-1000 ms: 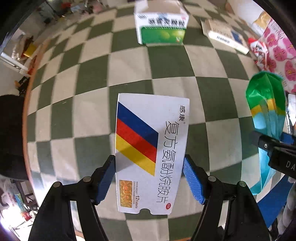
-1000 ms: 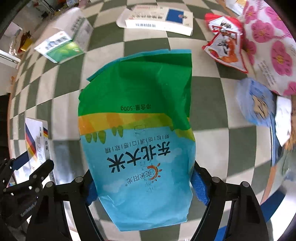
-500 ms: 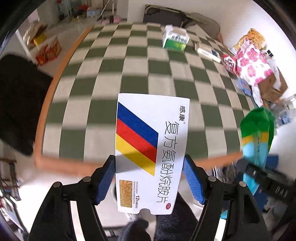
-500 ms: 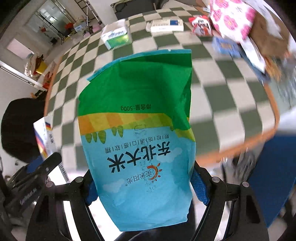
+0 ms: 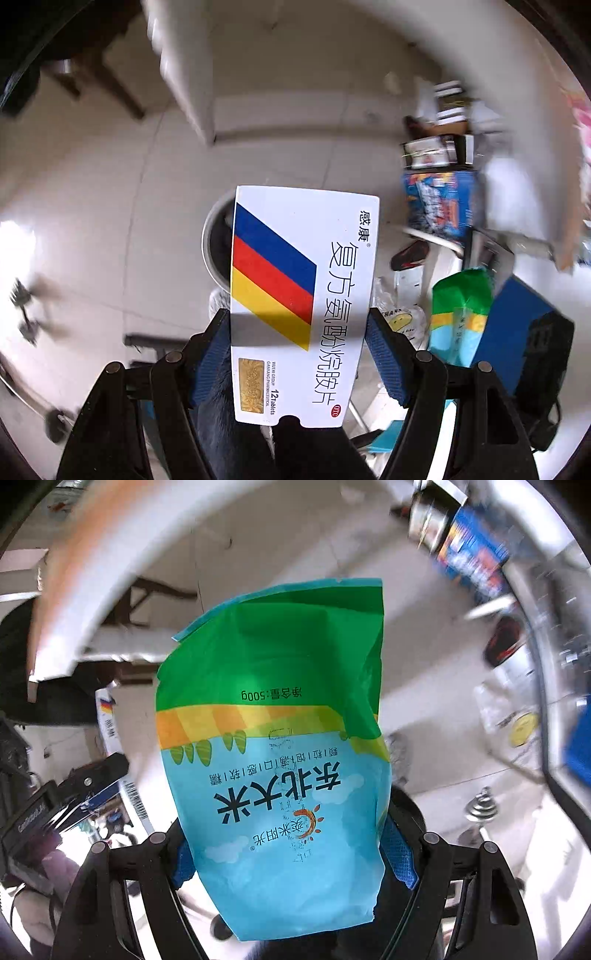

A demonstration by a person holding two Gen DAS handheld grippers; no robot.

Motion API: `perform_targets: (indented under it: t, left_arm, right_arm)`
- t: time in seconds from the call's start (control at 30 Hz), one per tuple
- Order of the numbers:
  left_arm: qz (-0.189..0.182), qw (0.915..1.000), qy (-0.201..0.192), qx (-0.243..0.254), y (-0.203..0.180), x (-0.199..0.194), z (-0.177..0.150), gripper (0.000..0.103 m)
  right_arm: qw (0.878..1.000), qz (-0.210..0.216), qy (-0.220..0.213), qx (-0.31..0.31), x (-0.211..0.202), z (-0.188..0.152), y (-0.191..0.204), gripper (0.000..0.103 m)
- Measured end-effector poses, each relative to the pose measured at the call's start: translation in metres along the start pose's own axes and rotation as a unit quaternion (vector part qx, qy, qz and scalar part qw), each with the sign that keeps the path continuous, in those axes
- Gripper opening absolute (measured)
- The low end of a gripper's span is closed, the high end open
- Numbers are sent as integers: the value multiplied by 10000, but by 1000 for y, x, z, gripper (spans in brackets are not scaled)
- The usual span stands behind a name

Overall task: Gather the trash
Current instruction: 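Carry both items over the bin and release them from both grippers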

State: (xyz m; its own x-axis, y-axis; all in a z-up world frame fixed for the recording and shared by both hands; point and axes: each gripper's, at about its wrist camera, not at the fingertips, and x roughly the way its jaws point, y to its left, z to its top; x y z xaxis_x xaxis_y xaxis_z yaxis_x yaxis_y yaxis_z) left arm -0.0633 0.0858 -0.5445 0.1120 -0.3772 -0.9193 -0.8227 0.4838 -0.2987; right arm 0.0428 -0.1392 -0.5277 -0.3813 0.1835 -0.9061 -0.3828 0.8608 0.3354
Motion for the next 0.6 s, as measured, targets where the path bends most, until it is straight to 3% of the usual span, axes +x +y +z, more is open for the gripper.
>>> perform_targets:
  t: [0.13, 0.3, 0.37, 0.43, 0.47, 0.6]
  left_arm:
    - [-270, 9976, 517, -386, 38, 96, 25, 71]
    - [-310, 9957, 737, -469, 68, 167, 48, 72]
    - [-294, 9957, 706, -521, 78, 178, 54, 103]
    - [-294, 9957, 654, -585, 84, 181, 55, 103]
    - [-273, 9959, 629, -589, 90, 178, 53, 103]
    - [238, 9987, 125, -441, 90, 164, 47, 103]
  right_arm:
    - [9991, 117, 406, -13, 96, 23, -24, 83]
    - [9970, 98, 771, -52, 206, 58, -46, 85]
    - [9959, 88, 895, -120, 237, 68, -51, 88]
    - [9943, 135, 1046, -177, 262, 74, -52, 90]
    - [9934, 176, 1114, -196, 271, 76, -53, 97]
    - [9926, 229, 1162, -279, 283, 75, -54, 103]
